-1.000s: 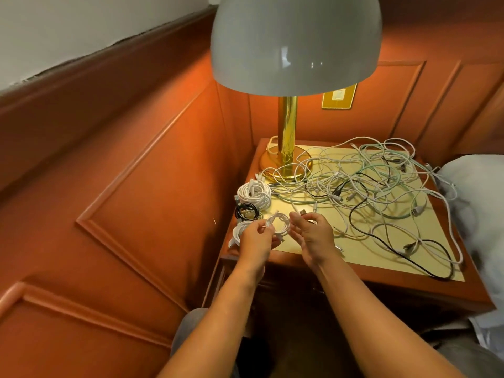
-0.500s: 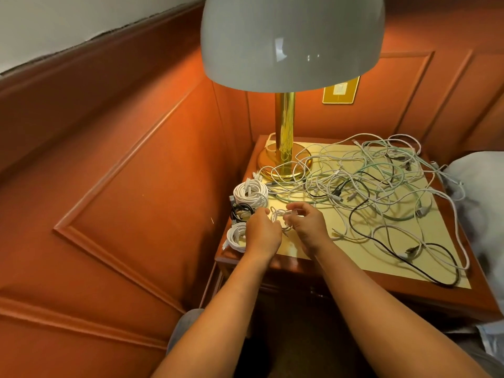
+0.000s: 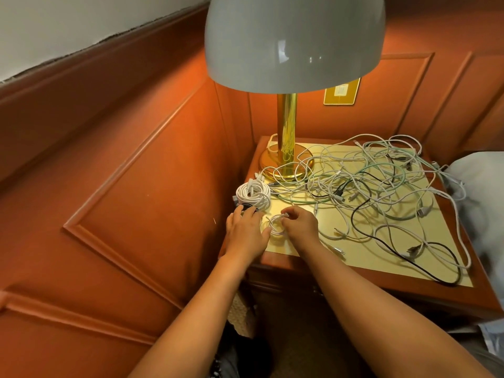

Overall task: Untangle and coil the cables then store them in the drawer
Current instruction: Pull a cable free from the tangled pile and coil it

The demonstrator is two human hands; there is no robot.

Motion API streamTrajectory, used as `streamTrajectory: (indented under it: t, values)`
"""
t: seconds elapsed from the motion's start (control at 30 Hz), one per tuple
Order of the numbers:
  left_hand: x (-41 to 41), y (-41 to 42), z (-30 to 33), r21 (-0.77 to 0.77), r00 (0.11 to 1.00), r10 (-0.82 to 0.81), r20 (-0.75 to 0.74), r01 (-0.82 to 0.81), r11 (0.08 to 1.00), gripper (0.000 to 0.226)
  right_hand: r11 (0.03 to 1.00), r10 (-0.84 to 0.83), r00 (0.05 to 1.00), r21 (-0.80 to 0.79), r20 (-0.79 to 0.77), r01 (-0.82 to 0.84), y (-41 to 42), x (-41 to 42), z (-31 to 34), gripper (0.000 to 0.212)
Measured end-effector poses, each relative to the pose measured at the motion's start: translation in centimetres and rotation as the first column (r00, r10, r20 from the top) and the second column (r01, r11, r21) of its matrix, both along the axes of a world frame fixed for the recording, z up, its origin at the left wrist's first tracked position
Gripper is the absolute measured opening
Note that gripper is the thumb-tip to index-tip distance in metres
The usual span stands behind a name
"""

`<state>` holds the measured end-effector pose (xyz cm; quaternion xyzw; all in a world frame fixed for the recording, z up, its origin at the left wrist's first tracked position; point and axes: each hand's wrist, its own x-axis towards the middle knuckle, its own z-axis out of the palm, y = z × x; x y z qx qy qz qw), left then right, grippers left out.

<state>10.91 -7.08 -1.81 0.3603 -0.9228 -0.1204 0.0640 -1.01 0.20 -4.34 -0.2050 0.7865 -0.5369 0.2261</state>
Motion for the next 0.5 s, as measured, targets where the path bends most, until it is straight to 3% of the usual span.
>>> streamTrajectory:
  t: [0.17,0.5]
  values:
    - [0.8,-0.8,-1.5,0.108,0.995,-0.029,-0.092,0.039,0.993,0.054,1.000,-0.014,1.000,0.009,-0.008,0.014,0.1,0.3,-0.1,0.019]
    - [1.3,-0.9,-1.9,0.102,0.988,-0.061,-0.144,0.076,0.992,0.055,1.000,-0.012,1.000,0.015,-0.028,0.012,0.8,1.0,0.1,0.031]
